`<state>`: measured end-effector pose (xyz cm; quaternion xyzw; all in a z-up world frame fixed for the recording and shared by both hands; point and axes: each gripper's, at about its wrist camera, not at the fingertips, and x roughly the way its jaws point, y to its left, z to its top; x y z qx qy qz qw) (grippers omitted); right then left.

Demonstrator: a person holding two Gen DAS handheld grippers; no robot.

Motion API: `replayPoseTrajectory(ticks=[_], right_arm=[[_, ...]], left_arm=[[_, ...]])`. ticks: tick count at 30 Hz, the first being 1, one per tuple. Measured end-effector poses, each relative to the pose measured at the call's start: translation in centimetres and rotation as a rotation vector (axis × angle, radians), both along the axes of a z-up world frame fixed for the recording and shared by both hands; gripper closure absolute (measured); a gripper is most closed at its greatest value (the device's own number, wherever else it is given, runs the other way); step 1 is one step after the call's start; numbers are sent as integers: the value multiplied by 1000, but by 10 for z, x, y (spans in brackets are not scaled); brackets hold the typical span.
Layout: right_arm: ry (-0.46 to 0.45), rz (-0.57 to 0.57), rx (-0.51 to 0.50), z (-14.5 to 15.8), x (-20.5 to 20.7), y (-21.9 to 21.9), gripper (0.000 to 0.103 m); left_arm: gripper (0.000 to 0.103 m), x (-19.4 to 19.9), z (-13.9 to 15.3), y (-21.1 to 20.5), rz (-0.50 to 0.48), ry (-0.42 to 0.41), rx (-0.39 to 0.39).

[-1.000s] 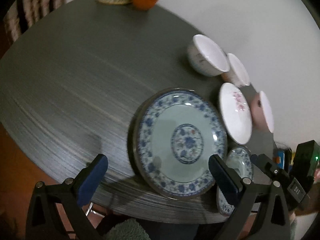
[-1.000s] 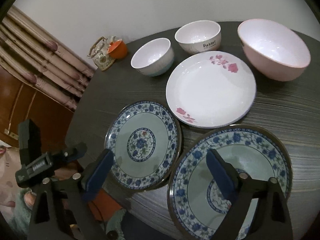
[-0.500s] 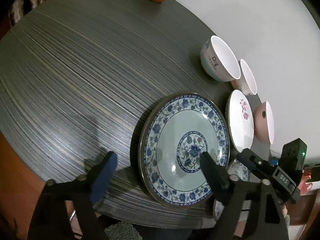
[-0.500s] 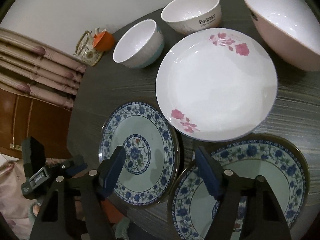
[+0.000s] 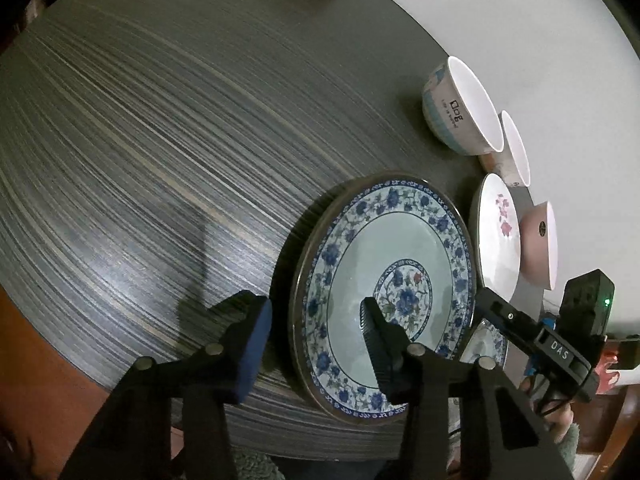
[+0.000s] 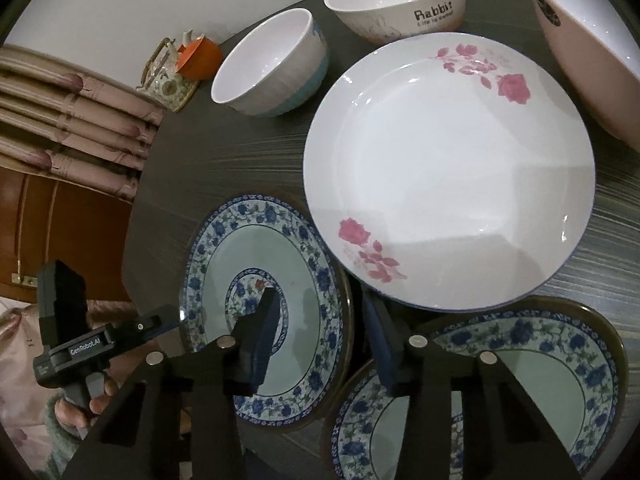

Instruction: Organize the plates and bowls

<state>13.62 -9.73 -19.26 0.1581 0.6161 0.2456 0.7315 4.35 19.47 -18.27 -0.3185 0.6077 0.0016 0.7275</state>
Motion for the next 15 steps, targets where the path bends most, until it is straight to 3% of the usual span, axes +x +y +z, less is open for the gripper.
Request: replayPoseTrajectory(ticks=[7,15], right_arm=[[15,8,6,-7,5,0,75],[7,17,-24,-11,5,2,86]], left_arm=[[79,4,-12,-3,-22,20,11],[83,5,-16,-4,-46,12,56]])
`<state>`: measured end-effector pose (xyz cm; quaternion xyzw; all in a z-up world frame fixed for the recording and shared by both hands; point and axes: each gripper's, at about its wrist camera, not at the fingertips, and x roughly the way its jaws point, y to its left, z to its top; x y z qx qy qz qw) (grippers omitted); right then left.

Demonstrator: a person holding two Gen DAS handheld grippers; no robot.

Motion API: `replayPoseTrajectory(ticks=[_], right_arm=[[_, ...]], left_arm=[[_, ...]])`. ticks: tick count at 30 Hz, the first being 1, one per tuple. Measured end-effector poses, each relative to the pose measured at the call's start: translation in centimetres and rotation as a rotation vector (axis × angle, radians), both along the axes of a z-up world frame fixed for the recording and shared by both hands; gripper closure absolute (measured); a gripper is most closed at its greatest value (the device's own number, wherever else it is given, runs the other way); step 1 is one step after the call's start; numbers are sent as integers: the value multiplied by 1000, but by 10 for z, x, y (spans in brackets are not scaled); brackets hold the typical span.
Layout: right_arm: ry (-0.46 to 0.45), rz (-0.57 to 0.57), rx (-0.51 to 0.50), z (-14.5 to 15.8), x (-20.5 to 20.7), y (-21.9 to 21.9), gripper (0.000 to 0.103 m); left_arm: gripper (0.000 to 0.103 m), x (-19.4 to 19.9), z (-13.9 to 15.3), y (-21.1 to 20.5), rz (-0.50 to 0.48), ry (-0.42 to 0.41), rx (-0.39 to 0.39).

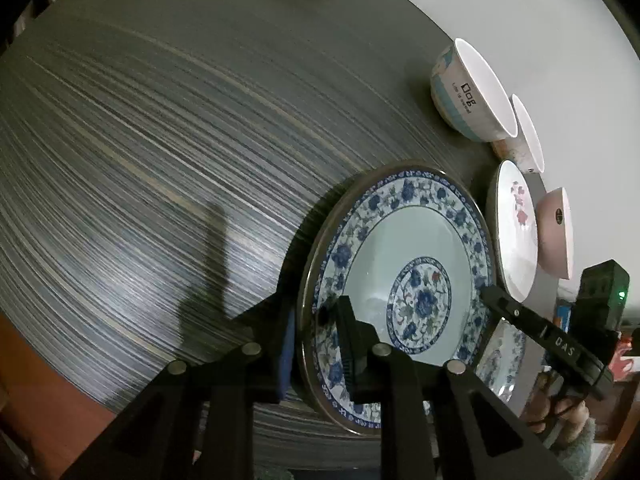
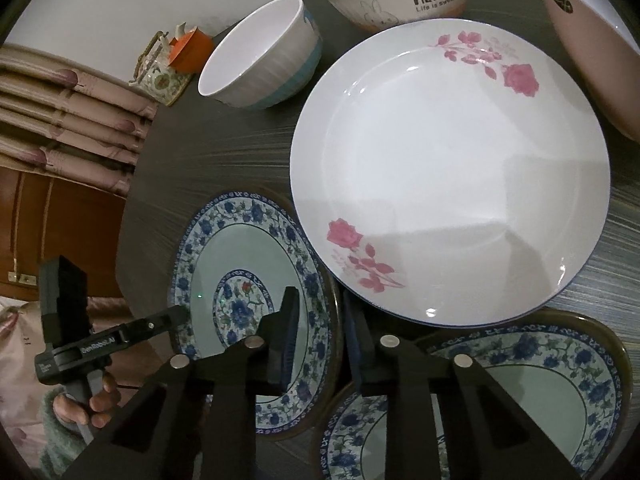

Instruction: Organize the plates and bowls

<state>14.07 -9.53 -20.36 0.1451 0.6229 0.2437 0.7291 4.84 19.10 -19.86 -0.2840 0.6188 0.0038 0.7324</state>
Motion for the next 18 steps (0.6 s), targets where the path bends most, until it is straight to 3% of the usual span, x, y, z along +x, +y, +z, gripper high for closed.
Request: replayPoseTrajectory(ticks=[7,18], right_arm=[[-52,46,-83,7,-20,18,90],[-83,2,-79,14,-47,39,90]], left_arm=[[83,-5,14,16,5,-49,66],[83,-9,21,42,33,-84,129]])
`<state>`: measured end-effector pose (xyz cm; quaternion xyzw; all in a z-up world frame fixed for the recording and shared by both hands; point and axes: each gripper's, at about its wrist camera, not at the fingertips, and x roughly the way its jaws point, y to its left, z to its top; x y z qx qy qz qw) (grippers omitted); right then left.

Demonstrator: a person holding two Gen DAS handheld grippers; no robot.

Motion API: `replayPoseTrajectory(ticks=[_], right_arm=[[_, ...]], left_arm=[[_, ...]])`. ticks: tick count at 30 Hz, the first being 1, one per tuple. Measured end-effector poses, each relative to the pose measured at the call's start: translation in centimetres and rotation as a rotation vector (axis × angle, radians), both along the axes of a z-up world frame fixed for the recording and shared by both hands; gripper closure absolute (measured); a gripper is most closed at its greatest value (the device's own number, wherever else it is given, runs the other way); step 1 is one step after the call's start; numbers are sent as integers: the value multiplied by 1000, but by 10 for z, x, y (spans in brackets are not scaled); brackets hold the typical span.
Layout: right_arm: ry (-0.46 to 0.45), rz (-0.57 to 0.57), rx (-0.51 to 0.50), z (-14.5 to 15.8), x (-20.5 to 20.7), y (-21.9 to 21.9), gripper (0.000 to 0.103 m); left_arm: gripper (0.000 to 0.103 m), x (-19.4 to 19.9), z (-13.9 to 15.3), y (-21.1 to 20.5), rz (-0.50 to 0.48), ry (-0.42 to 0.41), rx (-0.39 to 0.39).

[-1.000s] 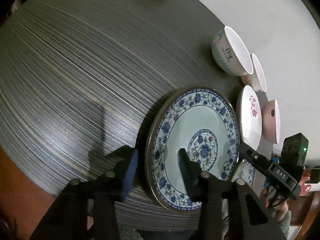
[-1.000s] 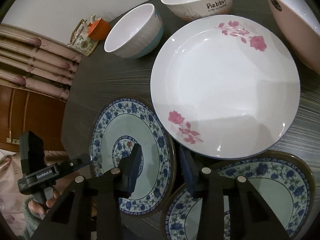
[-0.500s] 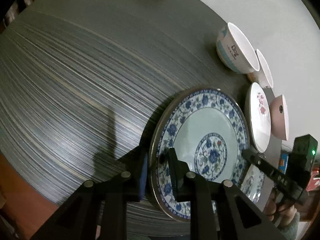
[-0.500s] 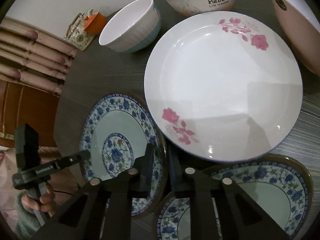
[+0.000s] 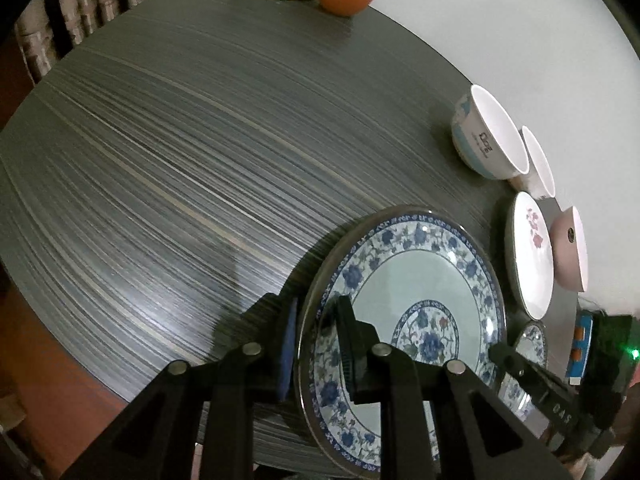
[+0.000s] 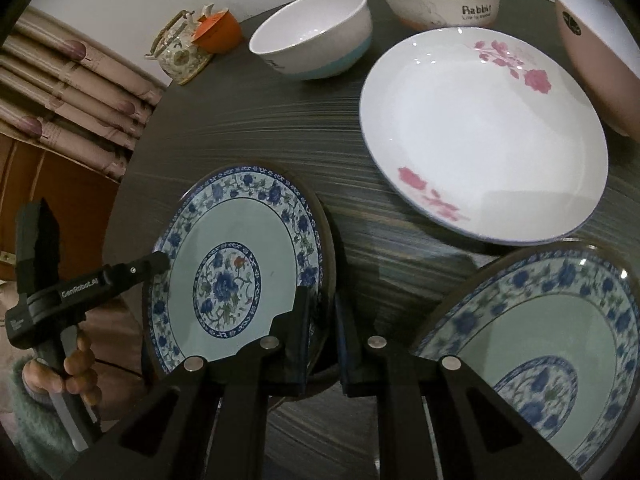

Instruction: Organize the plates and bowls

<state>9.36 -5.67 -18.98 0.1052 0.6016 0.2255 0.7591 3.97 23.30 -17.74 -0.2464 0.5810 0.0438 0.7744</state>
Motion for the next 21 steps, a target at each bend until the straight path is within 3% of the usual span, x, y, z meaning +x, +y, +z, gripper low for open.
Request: replayPoseTrajectory(ticks=[15,21], right_arm=[[-18,-33,-13,-12,-21,15,89],[-2,-29,-4,-15,-24,17,84]], left_arm=[[82,-7,-7,14,65,-8,19],[82,-10,-2,20,109,-44,8]])
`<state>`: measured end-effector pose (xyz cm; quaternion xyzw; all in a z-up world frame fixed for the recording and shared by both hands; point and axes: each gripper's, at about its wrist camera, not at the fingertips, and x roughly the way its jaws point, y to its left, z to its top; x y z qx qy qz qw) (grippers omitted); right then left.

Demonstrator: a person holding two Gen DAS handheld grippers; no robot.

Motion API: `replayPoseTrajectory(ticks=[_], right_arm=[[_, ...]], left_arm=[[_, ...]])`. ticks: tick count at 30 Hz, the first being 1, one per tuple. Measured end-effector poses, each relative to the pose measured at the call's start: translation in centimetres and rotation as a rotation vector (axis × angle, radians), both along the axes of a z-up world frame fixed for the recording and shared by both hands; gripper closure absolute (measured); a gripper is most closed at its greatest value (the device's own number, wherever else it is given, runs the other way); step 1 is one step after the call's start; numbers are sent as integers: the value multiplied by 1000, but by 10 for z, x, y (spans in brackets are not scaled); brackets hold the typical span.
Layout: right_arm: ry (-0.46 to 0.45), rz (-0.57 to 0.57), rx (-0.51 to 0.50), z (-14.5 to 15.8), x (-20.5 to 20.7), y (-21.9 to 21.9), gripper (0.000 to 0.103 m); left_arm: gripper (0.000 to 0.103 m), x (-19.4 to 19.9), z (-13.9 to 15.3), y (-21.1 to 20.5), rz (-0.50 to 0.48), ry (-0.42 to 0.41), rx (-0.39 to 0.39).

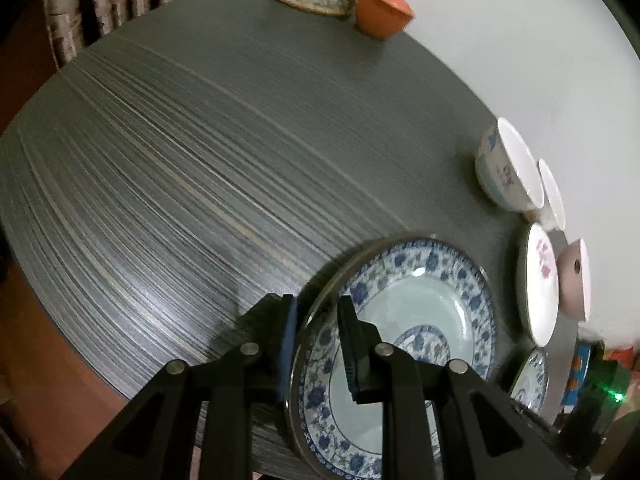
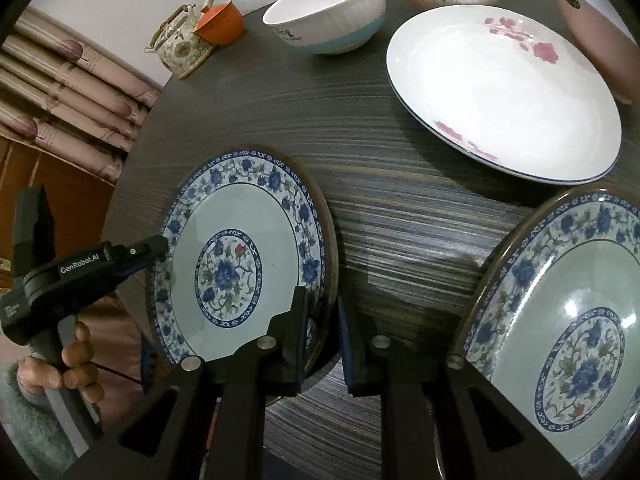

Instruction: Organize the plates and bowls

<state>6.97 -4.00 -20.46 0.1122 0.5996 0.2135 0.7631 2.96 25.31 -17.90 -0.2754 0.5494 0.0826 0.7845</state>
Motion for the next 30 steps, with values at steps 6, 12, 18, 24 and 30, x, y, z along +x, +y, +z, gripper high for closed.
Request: replayPoseTrajectory(ticks=[6,12,18,24,30], right_arm=[[7,-35,26,3,-3,-10,73],[-67,-51,70,21,-19,-26,60],[-205,-7,89,49,-50,-51,55],[-290,-30,44,70,-76,-89,44],[-298,-88,57,75,-90,-129,44]], left_arm=[[81,-10,13,6,40,-45,34],[81,-24,39,-26,-10,-176,89],[81,-32,59,-82,-181,-284,138],[68,-38,64,-125,-257,-288,135],[61,-48,61,-147,-249,-229,100]])
